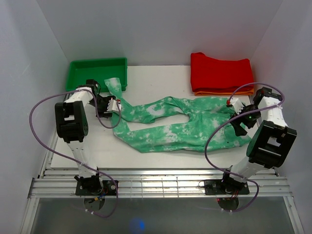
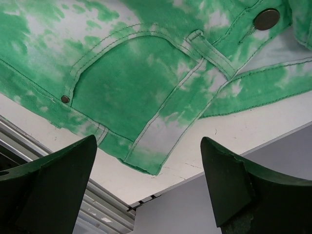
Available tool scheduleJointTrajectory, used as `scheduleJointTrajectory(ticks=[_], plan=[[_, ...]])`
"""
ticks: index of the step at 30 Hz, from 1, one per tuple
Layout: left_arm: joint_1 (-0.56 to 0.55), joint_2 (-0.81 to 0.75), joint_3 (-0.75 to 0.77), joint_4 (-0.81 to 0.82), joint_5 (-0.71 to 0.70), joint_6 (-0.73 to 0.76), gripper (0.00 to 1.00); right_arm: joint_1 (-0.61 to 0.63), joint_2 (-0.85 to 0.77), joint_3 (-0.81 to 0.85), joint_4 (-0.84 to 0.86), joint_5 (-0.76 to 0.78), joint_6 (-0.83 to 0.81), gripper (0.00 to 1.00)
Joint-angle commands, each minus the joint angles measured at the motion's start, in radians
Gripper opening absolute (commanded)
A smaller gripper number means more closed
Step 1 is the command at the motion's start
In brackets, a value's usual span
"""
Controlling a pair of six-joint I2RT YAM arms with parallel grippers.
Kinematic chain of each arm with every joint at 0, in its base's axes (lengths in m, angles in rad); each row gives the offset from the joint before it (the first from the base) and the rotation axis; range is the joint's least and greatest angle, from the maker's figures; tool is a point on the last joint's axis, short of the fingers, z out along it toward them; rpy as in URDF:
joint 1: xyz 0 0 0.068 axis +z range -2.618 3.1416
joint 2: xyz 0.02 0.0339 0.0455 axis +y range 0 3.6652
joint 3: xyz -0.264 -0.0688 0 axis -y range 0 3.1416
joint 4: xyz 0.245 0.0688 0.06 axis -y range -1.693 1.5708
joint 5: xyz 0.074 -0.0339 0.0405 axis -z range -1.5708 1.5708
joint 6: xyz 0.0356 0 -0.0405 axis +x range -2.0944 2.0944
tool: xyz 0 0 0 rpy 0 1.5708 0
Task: Fold and stack the trousers
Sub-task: Flatten the trousers out
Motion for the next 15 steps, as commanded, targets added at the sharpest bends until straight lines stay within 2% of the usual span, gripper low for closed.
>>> scheduleJointTrajectory(ticks=[1,4,8,9,12,13,15], plan=[[0.001,0.068,0.083,-0.027,0.036,0.076,0.79,0.007,0.021,0.036,-0.046,-0.008,0.014,0.92],[0.000,0.169,0.178,-0.110,0.032,0.095,0.77,0.007,0.049,0.056,-0.052,-0.011,0.025,0.92],[-0.003,0.246,0.194,-0.140,0.022,0.137,0.70,0.007,0.090,0.088,-0.086,-0.014,0.033,0.91],[-0.005,0.276,0.197,-0.158,0.013,0.139,0.60,0.008,0.093,0.096,-0.092,-0.002,0.033,0.91],[-0.011,0.322,0.225,-0.240,-0.042,0.144,0.44,0.008,0.096,0.116,-0.103,0.008,0.029,0.90],[-0.011,0.319,0.226,-0.253,-0.074,0.139,0.33,0.008,0.095,0.119,-0.107,0.002,0.028,0.89],[-0.009,0.298,0.203,-0.297,-0.109,0.101,0.21,0.010,0.089,0.129,-0.115,-0.024,0.028,0.89]])
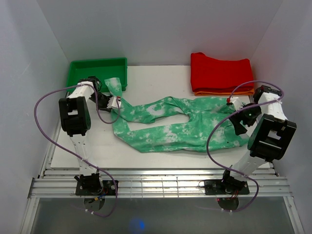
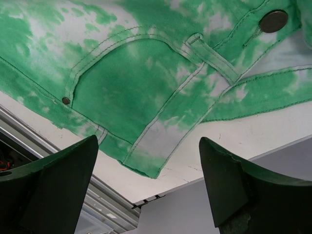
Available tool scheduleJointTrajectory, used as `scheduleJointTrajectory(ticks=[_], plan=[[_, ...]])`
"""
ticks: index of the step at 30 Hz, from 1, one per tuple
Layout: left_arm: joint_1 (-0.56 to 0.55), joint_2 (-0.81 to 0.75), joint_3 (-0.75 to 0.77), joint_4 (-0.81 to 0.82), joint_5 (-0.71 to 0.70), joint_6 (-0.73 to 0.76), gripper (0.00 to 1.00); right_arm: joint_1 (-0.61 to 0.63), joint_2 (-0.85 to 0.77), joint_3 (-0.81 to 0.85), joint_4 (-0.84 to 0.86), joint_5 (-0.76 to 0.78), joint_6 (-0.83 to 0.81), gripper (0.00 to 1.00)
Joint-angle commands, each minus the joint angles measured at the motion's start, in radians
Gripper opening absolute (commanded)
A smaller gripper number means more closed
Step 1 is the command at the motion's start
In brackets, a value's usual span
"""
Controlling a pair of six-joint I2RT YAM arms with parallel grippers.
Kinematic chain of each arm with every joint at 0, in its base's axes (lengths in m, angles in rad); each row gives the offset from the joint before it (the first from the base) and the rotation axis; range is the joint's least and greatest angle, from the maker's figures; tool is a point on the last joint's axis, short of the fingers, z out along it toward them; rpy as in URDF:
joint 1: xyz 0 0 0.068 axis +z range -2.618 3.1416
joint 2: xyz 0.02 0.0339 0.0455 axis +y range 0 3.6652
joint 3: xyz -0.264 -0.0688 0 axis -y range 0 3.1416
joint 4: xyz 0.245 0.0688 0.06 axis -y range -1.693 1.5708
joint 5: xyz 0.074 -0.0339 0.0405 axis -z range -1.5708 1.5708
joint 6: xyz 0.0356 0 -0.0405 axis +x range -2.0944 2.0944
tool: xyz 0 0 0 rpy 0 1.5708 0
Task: Fold and stack the trousers
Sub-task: Flatten the trousers out
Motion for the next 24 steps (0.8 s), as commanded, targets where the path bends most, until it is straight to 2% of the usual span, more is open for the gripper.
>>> scheduleJointTrajectory(ticks=[1,4,7,8,11,14,18,20,22,24], plan=[[-0.009,0.053,-0.079,-0.108,-0.139,-0.001,0.10,0.006,-0.016,0.052,-0.053,-0.041,0.007,0.89],[-0.003,-0.094,-0.114,-0.220,-0.133,-0.059,0.00,0.010,-0.036,0.032,-0.010,-0.063,0.013,0.89],[-0.004,-0.217,-0.138,-0.288,-0.139,-0.165,0.00,0.016,-0.047,0.007,0.025,-0.069,0.024,0.88],[-0.006,-0.312,-0.155,-0.288,-0.166,-0.179,0.00,0.018,-0.055,0.006,0.028,-0.075,0.029,0.88],[-0.006,-0.469,-0.235,-0.288,-0.241,-0.236,0.00,0.016,-0.076,0.003,0.033,-0.100,0.026,0.88],[-0.004,-0.560,-0.290,-0.290,-0.353,-0.314,0.00,0.022,-0.086,0.006,0.030,-0.109,0.012,0.88],[0.007,-0.549,-0.321,-0.291,-0.510,-0.472,0.00,0.025,-0.086,-0.007,0.068,-0.094,-0.003,0.88],[0.025,-0.513,-0.320,-0.291,-0.534,-0.539,0.00,0.030,-0.069,-0.011,0.079,-0.083,0.001,0.88],[0.034,-0.386,-0.274,-0.293,-0.512,-0.614,0.00,0.033,-0.041,-0.007,0.091,-0.072,0.021,0.88],[0.056,-0.272,-0.130,-0.293,-0.447,-0.719,0.00,0.033,-0.027,0.002,0.100,-0.072,0.035,0.87]])
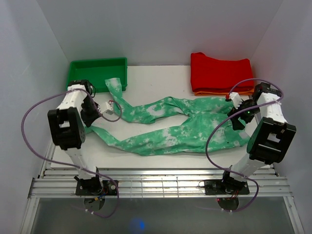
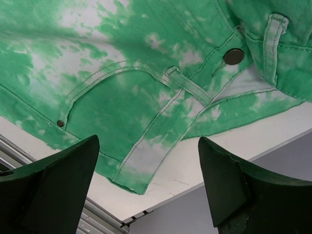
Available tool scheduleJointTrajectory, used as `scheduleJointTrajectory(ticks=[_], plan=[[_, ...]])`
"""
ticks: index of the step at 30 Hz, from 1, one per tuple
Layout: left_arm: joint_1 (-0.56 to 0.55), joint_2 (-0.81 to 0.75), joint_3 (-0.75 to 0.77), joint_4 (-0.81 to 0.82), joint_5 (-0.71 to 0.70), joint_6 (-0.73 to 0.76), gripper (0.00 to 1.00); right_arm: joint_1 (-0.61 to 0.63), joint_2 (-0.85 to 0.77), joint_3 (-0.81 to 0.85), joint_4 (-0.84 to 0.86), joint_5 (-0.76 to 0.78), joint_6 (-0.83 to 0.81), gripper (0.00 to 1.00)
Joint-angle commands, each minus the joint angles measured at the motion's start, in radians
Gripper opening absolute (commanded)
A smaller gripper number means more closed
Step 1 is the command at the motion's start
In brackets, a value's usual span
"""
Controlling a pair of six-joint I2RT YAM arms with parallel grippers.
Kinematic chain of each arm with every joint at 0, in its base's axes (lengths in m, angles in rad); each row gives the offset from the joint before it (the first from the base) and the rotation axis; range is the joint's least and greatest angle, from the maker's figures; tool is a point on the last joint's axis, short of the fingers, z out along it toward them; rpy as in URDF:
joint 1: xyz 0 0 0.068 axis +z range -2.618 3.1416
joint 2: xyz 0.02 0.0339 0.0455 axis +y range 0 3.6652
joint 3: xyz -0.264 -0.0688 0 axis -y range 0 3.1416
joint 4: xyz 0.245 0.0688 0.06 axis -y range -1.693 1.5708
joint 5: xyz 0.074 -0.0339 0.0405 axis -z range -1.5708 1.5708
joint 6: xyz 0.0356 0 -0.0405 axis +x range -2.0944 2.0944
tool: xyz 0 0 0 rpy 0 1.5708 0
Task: Fold and stack the trousers
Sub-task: Flatten the trousers out
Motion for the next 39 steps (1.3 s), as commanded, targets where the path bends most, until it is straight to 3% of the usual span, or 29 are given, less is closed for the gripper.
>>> scheduleJointTrajectory(ticks=[1,6,12,17,18,19,21,22,24,29,33,35,37,39], plan=[[0.033,0.244,0.168,-0.039,0.049,-0.212,0.00,0.006,0.031,0.007,0.031,0.000,0.029,0.87],[0.043,0.507,0.392,-0.039,0.137,-0.389,0.00,0.008,0.033,0.021,0.024,0.003,0.043,0.87],[0.084,0.640,0.431,-0.034,0.281,-0.528,0.01,0.009,0.032,-0.004,0.031,-0.002,0.061,0.88],[0.167,0.592,0.497,-0.017,0.427,-0.554,0.49,0.008,0.025,-0.047,0.055,-0.011,0.069,0.87],[0.179,0.562,0.523,-0.016,0.462,-0.548,0.77,0.008,0.024,-0.058,0.054,-0.016,0.066,0.85],[0.205,0.546,0.584,-0.012,0.471,-0.545,0.85,0.008,0.019,-0.082,0.058,-0.014,0.061,0.85],[0.239,0.496,0.645,0.010,0.503,-0.568,0.89,0.009,0.006,-0.105,0.072,-0.010,0.050,0.82],[0.277,0.479,0.676,0.011,0.557,-0.571,0.98,0.009,-0.019,-0.113,0.077,-0.011,0.044,0.82],[0.309,0.434,0.715,0.003,0.601,-0.560,0.98,0.008,-0.051,-0.133,0.061,-0.026,0.011,0.81],[0.372,0.189,0.470,0.086,0.585,-0.516,0.98,0.014,-0.129,-0.127,-0.014,-0.066,-0.074,0.81],[0.443,0.109,0.270,0.138,0.655,-0.557,0.98,0.020,-0.148,-0.127,-0.040,-0.060,-0.085,0.85],[0.568,-0.060,0.011,0.463,0.837,-0.830,0.98,0.041,-0.203,-0.195,-0.002,-0.039,-0.083,0.87],[0.578,-0.205,-0.174,0.746,0.864,-1.045,0.98,0.075,-0.266,-0.275,0.055,0.001,-0.089,0.87],[0.560,-0.183,-0.162,0.819,0.795,-1.100,0.98,0.112,-0.289,-0.330,0.093,0.042,-0.103,0.87]])
